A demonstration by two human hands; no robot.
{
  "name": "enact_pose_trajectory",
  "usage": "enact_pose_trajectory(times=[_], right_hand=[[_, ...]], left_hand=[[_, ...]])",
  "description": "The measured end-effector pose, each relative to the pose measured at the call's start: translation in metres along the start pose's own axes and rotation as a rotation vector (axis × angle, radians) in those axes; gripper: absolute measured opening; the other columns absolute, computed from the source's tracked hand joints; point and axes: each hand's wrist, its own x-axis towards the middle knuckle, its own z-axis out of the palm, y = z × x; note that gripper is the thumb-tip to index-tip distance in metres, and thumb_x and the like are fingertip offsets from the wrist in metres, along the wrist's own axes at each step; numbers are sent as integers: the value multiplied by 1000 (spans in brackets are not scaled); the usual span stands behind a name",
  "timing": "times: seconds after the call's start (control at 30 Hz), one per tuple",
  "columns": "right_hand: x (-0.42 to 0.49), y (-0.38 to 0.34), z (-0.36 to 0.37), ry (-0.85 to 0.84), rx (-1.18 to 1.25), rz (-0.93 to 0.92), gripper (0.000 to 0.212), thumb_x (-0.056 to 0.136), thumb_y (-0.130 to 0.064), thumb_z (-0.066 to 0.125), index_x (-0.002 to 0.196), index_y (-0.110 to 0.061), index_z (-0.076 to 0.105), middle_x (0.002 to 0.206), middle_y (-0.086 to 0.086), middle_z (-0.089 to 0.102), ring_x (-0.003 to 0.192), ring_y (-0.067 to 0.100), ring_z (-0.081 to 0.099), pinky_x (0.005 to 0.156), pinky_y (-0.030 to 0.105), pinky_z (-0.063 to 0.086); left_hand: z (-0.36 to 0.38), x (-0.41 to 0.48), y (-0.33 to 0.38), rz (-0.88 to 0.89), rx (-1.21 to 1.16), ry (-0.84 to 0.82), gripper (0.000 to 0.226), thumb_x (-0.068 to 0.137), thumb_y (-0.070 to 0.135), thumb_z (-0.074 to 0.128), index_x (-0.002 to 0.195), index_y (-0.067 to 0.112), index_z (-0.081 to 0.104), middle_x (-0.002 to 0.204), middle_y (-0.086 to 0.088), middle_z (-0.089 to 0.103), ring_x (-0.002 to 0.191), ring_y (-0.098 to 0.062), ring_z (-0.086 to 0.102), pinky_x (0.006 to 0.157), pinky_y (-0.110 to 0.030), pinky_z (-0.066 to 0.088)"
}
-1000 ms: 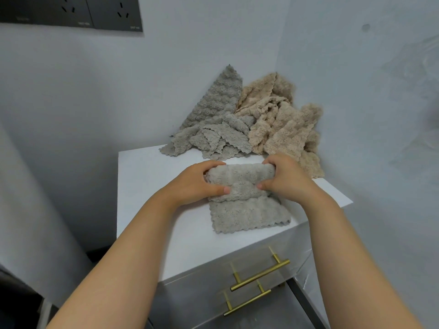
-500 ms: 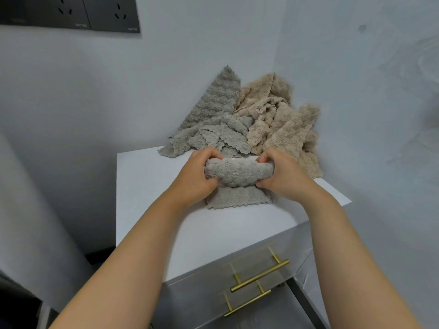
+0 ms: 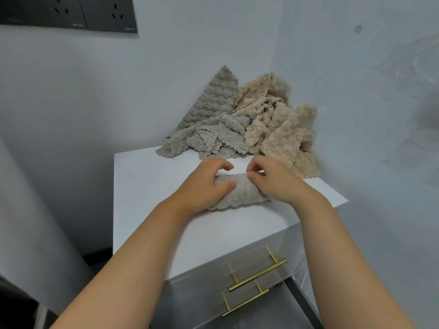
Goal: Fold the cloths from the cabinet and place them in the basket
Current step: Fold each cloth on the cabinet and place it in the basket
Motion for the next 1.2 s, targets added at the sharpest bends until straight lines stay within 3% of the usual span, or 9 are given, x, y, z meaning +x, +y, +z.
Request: enact_pose_trajectory(times=[0.1, 0.23, 0.33, 0.43, 0.67, 0.8, 0.9, 1.03, 1.2], right_hand=[[0, 5, 15, -87, -39, -37, 32, 102, -32, 37, 119, -14, 58, 115, 3, 59, 111, 24, 53, 92, 36, 40], [-4, 17, 33, -12, -61, -61, 36, 103, -26, 31, 119, -12, 60, 127, 8, 56, 125, 24, 43, 103, 40, 32], [-5, 21, 39, 110, -33, -82, 29, 100, -24, 37, 86, -11, 59, 92, 4, 60, 93, 24, 52, 84, 40, 41], [-8, 21, 42, 238, 40, -9, 33, 94, -30, 44, 64, -14, 45, 67, -2, 48, 72, 20, 46, 65, 32, 32], [-18, 14, 25, 157, 300, 107, 29, 88, -36, 63, 94, -7, 59, 95, 1, 55, 88, 16, 52, 78, 34, 42], [-25, 13, 8, 117, 474, 211, 37, 79, -36, 74, 99, -11, 55, 93, -3, 55, 80, 10, 52, 66, 26, 43], [-26, 12, 7, 244, 547, 285, 41, 76, -28, 79, 106, -16, 53, 97, -9, 50, 84, 7, 50, 59, 16, 39], [-31, 10, 4, 439, 625, 344, 54, 74, -20, 80, 118, -17, 49, 109, -6, 46, 101, 12, 46, 76, 22, 38], [-51, 11, -15, 651, 408, 398, 47, 76, -19, 77, 115, -20, 50, 119, -6, 54, 105, 13, 52, 83, 26, 40]], left_hand=[[6, 4, -7, -21, 141, -228, 60, 92, 52, 44, 142, 20, 40, 143, 1, 43, 134, -17, 32, 112, -30, 22], [6, 9, -7, -118, 256, -349, 62, 97, 47, 42, 150, 22, 23, 153, 0, 29, 142, -17, 20, 116, -37, 15], [4, 10, -7, -127, 242, -311, 67, 86, 59, 51, 139, 18, 42, 141, -2, 43, 132, -19, 33, 111, -37, 24], [1, 10, -8, -178, 172, -175, 76, 62, 73, 55, 106, 11, 59, 109, -2, 56, 105, -20, 48, 94, -38, 40], [-5, 11, 4, -244, 8, -136, 38, 72, 41, 79, 90, 19, 54, 86, 5, 55, 75, -10, 52, 57, -25, 40], [-3, 11, 15, -275, -90, -57, 40, 68, 29, 84, 92, 16, 55, 84, 5, 56, 71, -8, 50, 56, -23, 38], [7, 13, 22, -338, -208, 46, 45, 66, 24, 85, 99, 19, 54, 88, 5, 55, 74, -11, 51, 61, -26, 40], [25, 13, 40, -495, -521, 104, 59, 70, 17, 83, 120, 21, 51, 110, -2, 55, 92, -17, 60, 70, -25, 48], [45, 9, 72, -643, -1040, -37, 27, 84, -2, 62, 111, -6, 58, 90, -16, 66, 72, -24, 65, 56, -26, 55]])
